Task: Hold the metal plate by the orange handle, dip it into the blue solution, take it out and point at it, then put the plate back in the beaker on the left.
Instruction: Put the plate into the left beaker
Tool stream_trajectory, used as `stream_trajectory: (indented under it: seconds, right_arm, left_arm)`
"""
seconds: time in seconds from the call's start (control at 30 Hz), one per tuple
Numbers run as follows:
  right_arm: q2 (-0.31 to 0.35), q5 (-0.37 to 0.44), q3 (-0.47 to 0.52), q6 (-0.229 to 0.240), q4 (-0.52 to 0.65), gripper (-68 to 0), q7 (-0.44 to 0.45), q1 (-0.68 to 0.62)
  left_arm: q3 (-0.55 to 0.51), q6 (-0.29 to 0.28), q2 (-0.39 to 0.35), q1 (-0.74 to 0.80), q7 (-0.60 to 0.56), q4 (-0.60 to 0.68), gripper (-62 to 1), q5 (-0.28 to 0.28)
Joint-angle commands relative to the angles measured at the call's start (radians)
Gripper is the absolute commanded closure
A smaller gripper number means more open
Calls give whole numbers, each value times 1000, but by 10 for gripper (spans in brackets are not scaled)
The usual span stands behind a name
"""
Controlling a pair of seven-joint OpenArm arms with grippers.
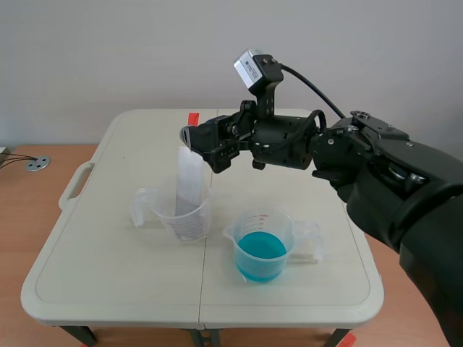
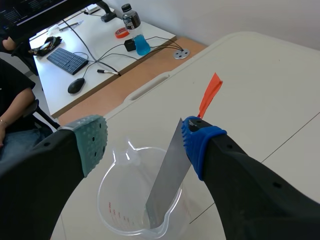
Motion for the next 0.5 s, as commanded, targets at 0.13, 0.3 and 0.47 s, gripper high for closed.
stream_trajectory:
  seconds: [0.13, 0.3, 0.47]
  right_arm:
    - [5, 18, 6, 16, 14, -525, 30, 29]
    - [10, 23, 16, 16, 15, -665, 30, 28]
    - [48, 24, 28, 16, 43, -665, 30, 22]
  left_arm:
    - [6, -2, 7, -2, -9, 11, -33, -5]
    - [6, -5, 7, -2, -15, 11, -542, -2]
    - [6, -1, 7, -2, -14, 11, -623, -10]
